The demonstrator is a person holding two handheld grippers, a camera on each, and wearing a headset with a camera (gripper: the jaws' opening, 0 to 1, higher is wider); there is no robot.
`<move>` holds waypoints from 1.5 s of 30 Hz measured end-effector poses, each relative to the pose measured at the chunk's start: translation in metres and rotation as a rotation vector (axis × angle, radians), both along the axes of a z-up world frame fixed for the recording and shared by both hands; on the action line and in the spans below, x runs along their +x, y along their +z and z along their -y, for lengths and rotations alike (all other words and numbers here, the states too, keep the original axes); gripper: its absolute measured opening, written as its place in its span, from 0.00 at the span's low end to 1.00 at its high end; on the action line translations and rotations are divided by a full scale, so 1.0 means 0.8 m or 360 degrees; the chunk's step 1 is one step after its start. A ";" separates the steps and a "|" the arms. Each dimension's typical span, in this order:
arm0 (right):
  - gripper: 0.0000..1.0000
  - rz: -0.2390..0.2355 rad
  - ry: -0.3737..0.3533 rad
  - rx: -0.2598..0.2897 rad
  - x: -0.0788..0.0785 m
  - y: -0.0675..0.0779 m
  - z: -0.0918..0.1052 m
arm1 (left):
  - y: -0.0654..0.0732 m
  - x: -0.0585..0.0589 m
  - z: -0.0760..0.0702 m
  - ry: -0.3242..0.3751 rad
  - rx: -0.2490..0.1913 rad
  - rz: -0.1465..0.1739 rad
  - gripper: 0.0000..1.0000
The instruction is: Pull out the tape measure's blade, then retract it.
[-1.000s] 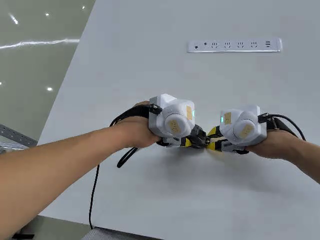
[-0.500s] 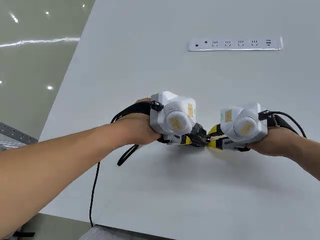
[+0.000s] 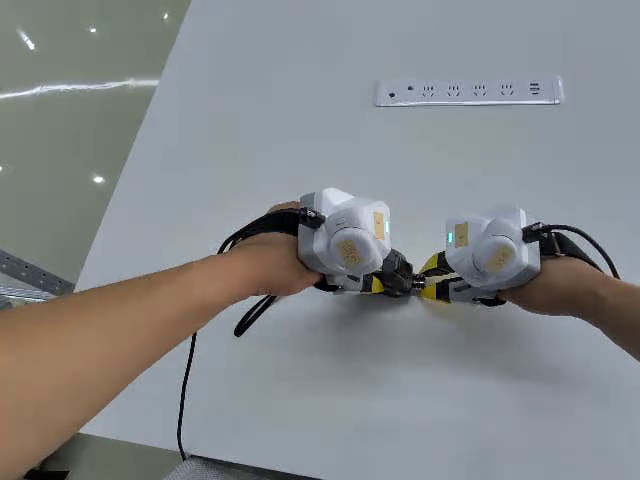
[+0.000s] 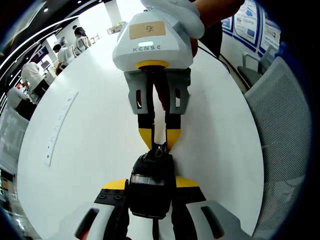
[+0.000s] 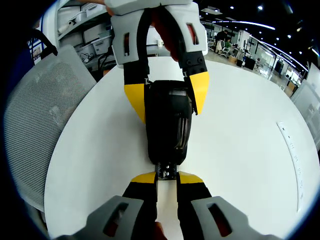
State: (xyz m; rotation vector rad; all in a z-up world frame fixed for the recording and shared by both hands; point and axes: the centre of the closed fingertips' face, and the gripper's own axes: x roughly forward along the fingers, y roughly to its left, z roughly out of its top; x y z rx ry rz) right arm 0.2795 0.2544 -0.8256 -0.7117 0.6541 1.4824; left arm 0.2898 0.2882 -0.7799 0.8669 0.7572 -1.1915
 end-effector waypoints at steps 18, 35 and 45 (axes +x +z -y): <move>0.09 -0.0015 -0.0015 -0.0002 0.002 0.000 0.025 | 0.000 0.000 0.002 -0.0007 0.0003 -0.0005 0.28; 0.08 -0.0029 -0.0042 -0.0022 0.001 0.001 0.059 | 0.000 0.000 0.002 -0.0010 0.0009 -0.0008 0.28; 0.08 -0.0034 -0.0053 -0.0032 -0.002 0.006 0.072 | 0.000 0.000 0.002 -0.0016 0.0014 -0.0008 0.28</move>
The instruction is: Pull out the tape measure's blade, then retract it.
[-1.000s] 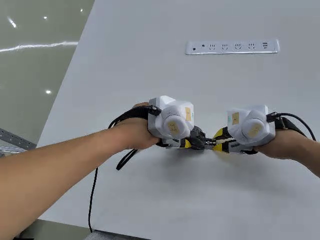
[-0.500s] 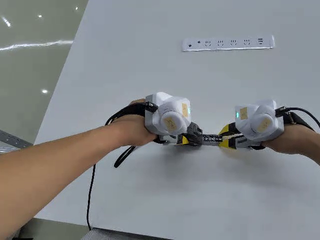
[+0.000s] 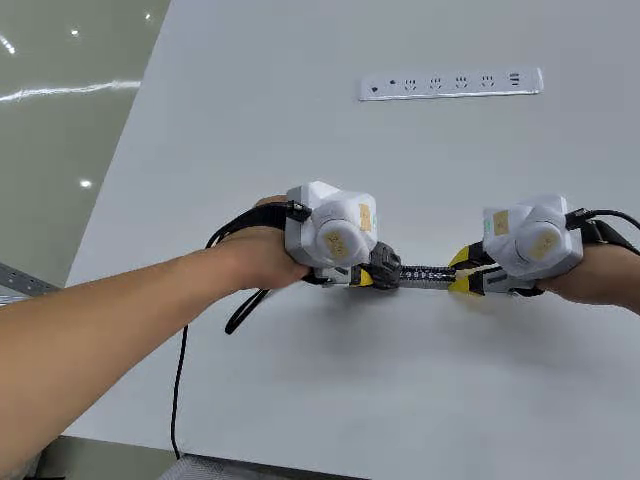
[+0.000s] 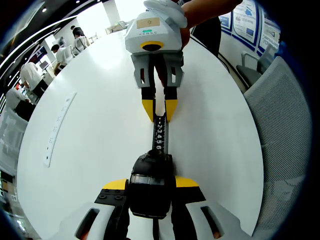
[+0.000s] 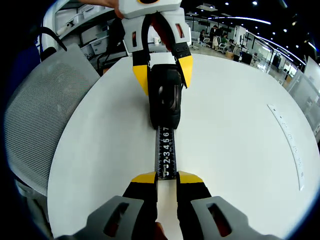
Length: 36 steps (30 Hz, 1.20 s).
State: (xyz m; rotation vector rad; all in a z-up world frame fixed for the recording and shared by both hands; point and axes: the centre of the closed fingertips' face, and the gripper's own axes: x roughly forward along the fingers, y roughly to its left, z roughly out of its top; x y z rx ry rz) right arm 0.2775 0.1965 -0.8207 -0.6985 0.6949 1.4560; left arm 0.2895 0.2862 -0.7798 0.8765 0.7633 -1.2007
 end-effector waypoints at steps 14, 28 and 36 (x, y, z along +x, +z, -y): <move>0.08 -0.0008 -0.0025 -0.0023 0.001 0.001 0.026 | 0.000 0.000 0.000 -0.0004 0.0001 -0.0001 0.28; 0.08 -0.0012 -0.0026 -0.0058 0.002 0.001 0.058 | 0.000 0.000 0.000 -0.0006 0.0003 -0.0001 0.28; 0.08 -0.0014 -0.0054 -0.0087 0.003 0.001 0.086 | -0.001 0.000 0.001 -0.0016 0.0008 0.0000 0.28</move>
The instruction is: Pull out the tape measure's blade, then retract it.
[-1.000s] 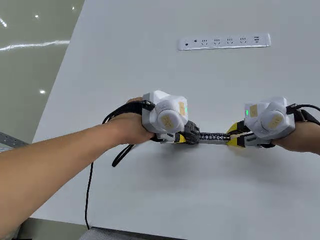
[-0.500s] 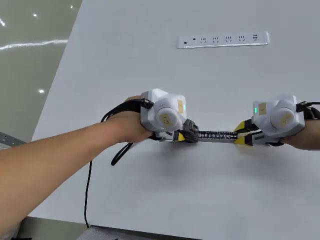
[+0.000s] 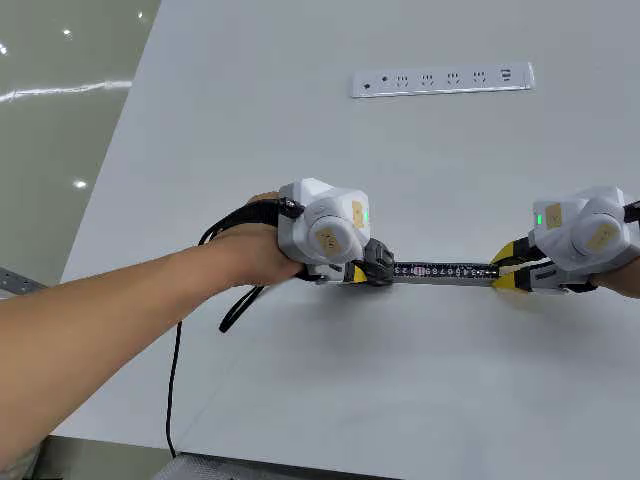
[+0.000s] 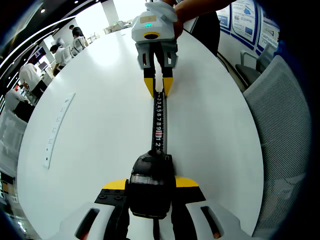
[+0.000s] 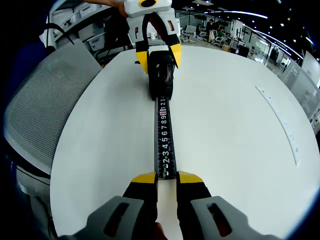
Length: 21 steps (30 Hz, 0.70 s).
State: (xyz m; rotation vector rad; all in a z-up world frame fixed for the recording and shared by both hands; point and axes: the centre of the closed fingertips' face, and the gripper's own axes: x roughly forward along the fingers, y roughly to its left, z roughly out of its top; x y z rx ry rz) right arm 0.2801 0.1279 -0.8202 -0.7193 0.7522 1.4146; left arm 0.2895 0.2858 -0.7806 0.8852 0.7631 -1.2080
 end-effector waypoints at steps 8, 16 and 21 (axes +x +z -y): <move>0.08 -0.0005 -0.0013 -0.0025 0.001 0.000 0.020 | 0.000 0.000 0.000 -0.0001 0.0001 -0.0003 0.28; 0.08 -0.0011 -0.0021 -0.0045 0.001 0.001 0.035 | 0.000 0.000 0.000 0.0000 -0.0001 -0.0003 0.28; 0.08 -0.0015 -0.0024 -0.0056 0.002 0.000 0.042 | 0.000 0.000 0.000 0.0000 0.0001 -0.0003 0.28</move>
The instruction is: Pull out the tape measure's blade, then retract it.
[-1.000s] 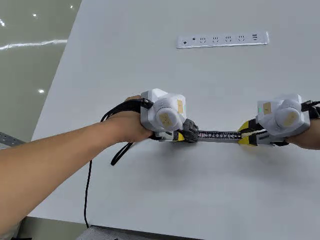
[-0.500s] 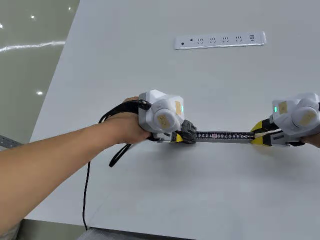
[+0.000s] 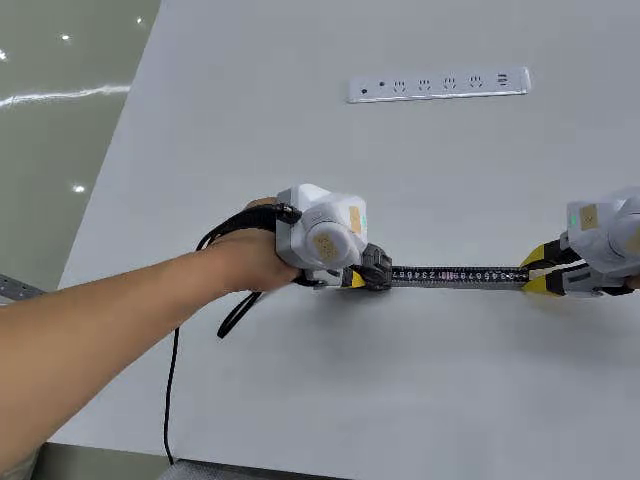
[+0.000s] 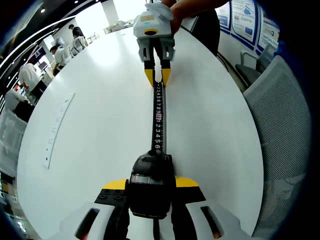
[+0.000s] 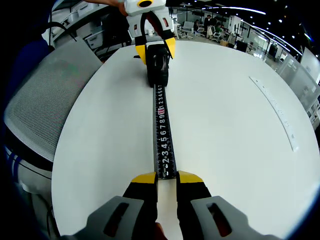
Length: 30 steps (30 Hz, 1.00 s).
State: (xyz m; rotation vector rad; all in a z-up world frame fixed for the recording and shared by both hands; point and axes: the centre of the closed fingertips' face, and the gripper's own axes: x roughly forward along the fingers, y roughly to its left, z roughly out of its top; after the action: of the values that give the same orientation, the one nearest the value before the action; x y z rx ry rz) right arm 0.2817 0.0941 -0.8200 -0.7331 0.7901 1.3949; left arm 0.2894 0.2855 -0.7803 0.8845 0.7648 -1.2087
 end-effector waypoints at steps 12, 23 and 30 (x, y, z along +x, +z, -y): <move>0.08 -0.0012 -0.0014 -0.0024 0.003 -0.001 0.023 | 0.000 0.000 0.001 -0.0003 0.0001 -0.0003 0.28; 0.08 -0.0023 -0.0020 -0.0041 0.006 -0.001 0.041 | -0.001 0.001 0.001 0.0008 -0.0001 -0.0007 0.28; 0.08 -0.0029 -0.0027 -0.0048 0.007 -0.001 0.048 | -0.001 0.001 0.001 0.0009 -0.0003 -0.0009 0.28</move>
State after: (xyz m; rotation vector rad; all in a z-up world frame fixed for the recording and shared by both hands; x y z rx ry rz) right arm 0.2875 0.0556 -0.8208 -0.7361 0.8315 1.3790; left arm 0.2901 0.2850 -0.7812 0.8771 0.7700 -1.2070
